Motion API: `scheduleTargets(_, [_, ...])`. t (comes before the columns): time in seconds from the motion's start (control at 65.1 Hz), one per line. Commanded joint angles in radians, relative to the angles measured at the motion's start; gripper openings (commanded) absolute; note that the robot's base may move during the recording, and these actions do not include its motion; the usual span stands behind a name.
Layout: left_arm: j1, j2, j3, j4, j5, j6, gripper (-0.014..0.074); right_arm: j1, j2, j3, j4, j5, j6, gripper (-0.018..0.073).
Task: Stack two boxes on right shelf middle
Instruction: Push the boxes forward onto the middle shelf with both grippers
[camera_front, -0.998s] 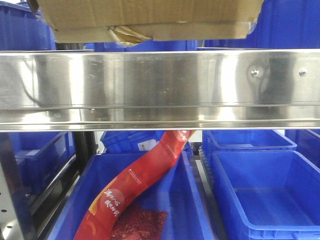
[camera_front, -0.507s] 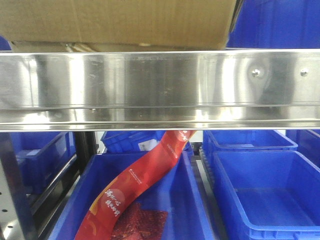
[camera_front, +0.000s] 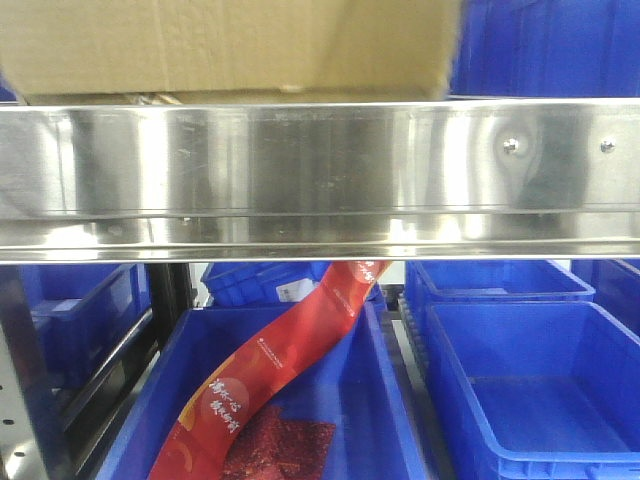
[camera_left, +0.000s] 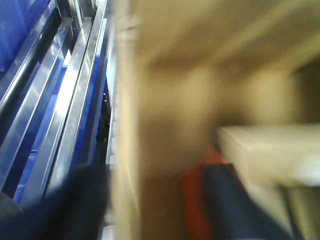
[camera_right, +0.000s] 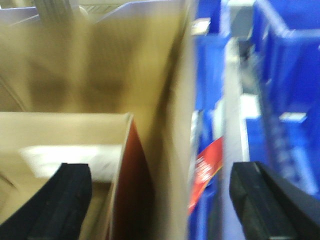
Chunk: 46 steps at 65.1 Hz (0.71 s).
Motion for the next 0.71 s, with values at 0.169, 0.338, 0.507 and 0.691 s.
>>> scheduleTargets(0.169, [-0.002, -0.026, -0.011, -0.022, -0.018, 0.000, 0.0363, 0.001, -0.031, -0.058, -0.030, 0.016, -0.002, 0.0304])
scheduleTargets(0.338, [-0.002, -0.030, -0.011, -0.031, 0.027, 0.000, 0.0066, 0.001, -0.033, -0.064, -0.026, 0.116, -0.002, -0.0093])
scheduleTargets(0.507, [-0.002, -0.030, -0.011, -0.086, 0.045, 0.019, -0.0111, 0.001, -0.044, -0.062, -0.016, 0.172, -0.069, -0.0165])
scheduleTargets(0.691, [-0.066, -0.126, 0.131, -0.079, -0.132, 0.078, -0.0111, -0.004, -0.147, 0.068, 0.066, 0.004, -0.242, -0.0165])
